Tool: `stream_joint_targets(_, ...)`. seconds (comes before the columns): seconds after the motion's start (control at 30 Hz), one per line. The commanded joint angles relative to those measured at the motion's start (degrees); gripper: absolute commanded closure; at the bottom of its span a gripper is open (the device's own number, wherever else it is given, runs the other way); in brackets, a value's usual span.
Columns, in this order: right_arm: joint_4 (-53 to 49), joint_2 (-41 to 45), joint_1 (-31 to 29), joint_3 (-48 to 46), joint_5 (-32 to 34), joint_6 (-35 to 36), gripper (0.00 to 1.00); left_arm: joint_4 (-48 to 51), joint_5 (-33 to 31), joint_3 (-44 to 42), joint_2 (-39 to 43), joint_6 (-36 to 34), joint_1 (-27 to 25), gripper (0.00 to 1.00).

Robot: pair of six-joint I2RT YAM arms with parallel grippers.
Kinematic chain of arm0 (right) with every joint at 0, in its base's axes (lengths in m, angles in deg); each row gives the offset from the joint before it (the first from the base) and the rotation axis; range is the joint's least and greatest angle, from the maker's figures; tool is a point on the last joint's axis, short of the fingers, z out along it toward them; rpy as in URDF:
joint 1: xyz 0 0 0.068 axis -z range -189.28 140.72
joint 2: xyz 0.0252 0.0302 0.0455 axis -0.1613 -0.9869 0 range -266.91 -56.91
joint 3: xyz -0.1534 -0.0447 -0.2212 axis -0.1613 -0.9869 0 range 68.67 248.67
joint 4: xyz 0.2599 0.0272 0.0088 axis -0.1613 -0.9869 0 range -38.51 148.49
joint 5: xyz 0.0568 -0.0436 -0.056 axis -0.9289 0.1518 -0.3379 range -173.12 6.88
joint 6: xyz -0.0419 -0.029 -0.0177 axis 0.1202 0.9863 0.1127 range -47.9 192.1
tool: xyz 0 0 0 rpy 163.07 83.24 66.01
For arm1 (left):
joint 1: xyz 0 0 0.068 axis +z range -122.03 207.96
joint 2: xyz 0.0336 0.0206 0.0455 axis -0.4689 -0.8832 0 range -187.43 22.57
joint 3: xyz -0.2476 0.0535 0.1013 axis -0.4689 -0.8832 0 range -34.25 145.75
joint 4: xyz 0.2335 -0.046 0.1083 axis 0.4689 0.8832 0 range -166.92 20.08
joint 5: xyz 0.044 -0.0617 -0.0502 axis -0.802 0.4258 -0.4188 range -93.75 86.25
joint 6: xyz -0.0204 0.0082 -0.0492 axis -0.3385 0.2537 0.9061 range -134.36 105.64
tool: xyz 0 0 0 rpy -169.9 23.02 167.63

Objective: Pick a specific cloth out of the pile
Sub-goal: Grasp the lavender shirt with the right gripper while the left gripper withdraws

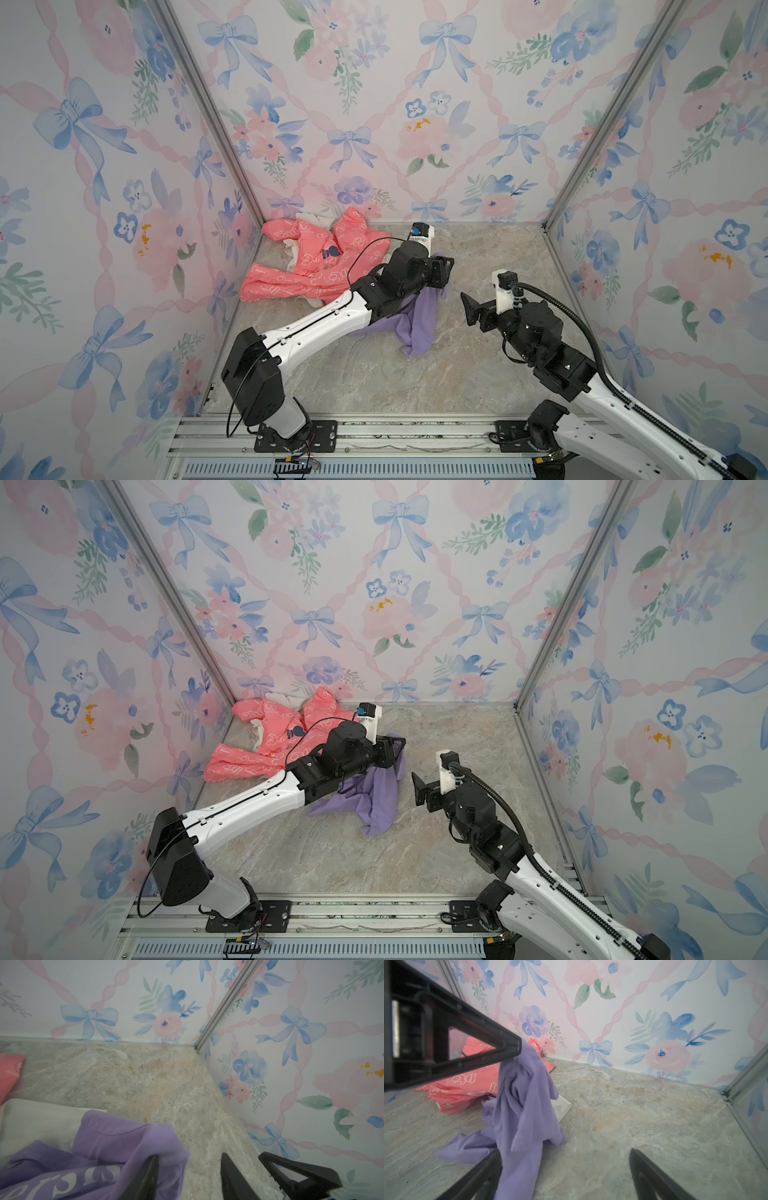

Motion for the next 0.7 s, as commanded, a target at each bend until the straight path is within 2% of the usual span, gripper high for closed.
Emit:
stream_joint_targets(0.0,-2.3,1.8,1.7,-1.4,2.4,-2.4,0.03,-2.4,-1.9,-1.9,2.0,-3.3,0.0,0.29)
stream_joint_targets(0.13,-2.5,1.3,2.1,-1.2,0.6,-2.7,0.03,-2.4,-10.4,-5.9,7.4,-6.5,0.1,0.03)
stream_joint_targets(0.3,-1.4,-4.0,2.1,0.8,-4.5,-2.8,0.03,-2.3,-20.2,-13.1,16.3,-9.1,1.5,0.02)
stream_joint_targets(0.43,-1.6,-12.2,1.3,4.9,-8.0,-2.4,0.03,-2.3,-21.9,-20.1,23.9,-9.1,5.1,0.02)
stream_joint_targets(0.67,-4.8,-31.4,-2.1,18.1,-11.0,-0.6,0.03,0.1,-25.9,-32.5,38.2,-11.5,10.7,0.02)
